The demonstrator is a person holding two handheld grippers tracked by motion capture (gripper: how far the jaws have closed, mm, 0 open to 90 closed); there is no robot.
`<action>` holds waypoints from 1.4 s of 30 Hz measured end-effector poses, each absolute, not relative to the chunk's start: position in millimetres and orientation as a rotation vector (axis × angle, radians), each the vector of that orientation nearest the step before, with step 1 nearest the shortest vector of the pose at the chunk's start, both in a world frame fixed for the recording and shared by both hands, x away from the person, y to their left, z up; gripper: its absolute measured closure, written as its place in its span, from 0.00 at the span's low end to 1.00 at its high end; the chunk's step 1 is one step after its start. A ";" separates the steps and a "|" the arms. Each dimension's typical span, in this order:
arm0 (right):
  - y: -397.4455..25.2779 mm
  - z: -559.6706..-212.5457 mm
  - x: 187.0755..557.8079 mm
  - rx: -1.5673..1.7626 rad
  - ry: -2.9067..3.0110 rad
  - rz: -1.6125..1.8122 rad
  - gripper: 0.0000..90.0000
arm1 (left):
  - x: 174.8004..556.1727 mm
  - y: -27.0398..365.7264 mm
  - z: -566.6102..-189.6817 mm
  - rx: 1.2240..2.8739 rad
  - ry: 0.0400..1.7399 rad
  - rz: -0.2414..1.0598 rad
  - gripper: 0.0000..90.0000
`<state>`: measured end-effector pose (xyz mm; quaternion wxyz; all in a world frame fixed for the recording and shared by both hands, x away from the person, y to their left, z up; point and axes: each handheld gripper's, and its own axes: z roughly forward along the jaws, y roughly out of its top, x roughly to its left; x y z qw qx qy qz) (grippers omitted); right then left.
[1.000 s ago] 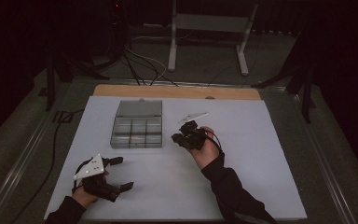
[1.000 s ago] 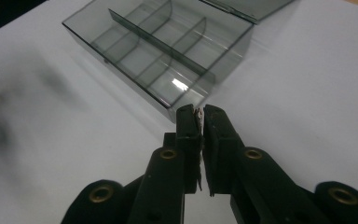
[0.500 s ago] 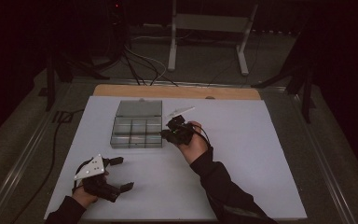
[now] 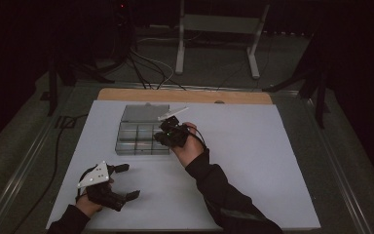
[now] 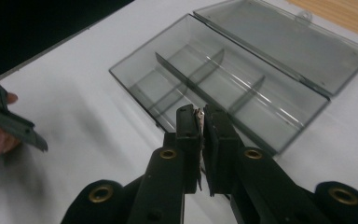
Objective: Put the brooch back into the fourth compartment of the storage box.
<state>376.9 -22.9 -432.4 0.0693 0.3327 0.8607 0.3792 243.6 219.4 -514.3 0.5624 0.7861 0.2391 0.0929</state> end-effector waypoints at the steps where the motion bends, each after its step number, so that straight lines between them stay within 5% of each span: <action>1: -19.6 -431.5 377.9 0.990 2.593 1.137 0.95 | 243.9 219.6 -514.1 1.846 0.564 0.217 0.01; 42: 83.2 -452.3 405.3 0.908 2.708 1.064 0.94 | 244.8 219.9 -513.2 1.833 0.557 0.207 0.01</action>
